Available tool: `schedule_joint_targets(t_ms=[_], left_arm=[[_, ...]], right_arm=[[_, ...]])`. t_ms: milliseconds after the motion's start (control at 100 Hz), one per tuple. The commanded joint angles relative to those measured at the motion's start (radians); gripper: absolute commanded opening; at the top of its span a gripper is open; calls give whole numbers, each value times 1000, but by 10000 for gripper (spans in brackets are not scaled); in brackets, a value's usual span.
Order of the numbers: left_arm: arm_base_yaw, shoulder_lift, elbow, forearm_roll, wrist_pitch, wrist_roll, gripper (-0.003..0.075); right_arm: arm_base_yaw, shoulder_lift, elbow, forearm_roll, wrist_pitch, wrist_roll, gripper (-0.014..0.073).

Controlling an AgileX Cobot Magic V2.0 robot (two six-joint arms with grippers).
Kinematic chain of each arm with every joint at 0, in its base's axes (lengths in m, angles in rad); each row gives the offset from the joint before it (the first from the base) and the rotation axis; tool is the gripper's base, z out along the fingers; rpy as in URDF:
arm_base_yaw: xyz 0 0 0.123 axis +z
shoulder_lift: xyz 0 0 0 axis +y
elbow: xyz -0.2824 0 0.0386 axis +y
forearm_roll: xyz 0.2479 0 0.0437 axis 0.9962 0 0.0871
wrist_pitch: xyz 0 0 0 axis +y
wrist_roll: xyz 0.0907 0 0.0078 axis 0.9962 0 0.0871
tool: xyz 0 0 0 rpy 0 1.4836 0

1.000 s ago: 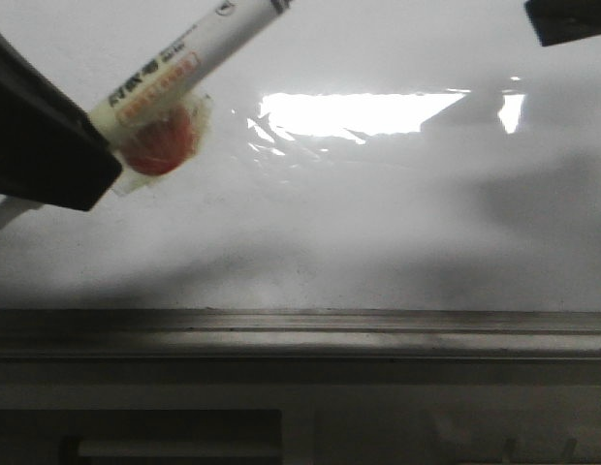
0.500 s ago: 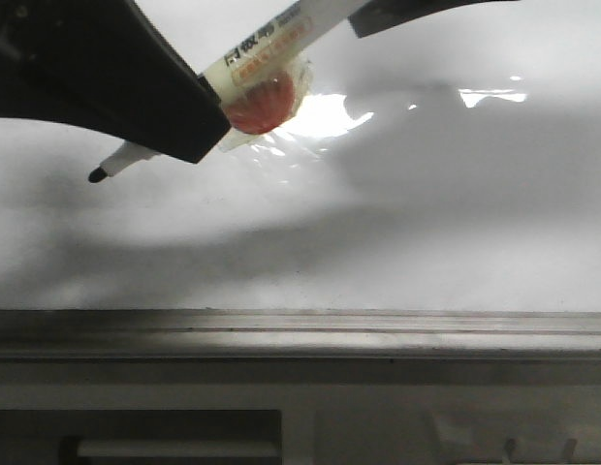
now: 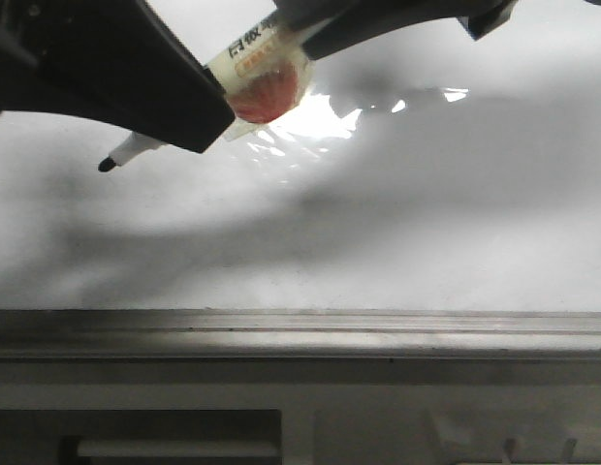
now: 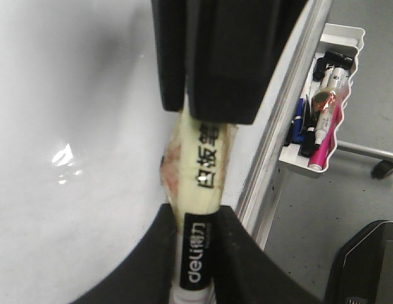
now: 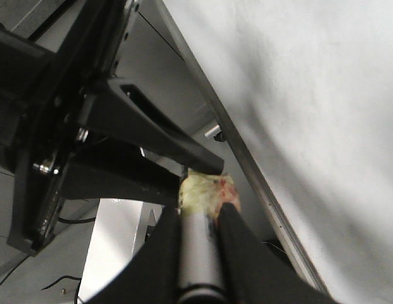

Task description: Write number 6 on whiteboard

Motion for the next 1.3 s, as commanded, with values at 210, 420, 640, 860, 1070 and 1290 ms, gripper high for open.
schedule_joint_targets(t_ms=[210,420,640,860,1070,1290], left_arm=[[-8,-18,-36,10,-99,-3,175],[67,-83,-36,-70,-114,-3,493],[279,-242,11,-218,-138,-5,493],[490,-415,171,-408,-273,-5,493],[587,-506,257,-488,-328,-5,493],[599,-515,263,-486,-331,-5,491]], right_arm=[[-1,-24,-31,44,-12,-51,-61],[-1,-105,6,44,-80,-58,-49],[0,-380,209,18,-403,-67,-49],[0,-562,343,18,-561,-67,-49],[0,-545,369,20,-668,-67,-49],[0,-502,369,34,-804,-67,-49]])
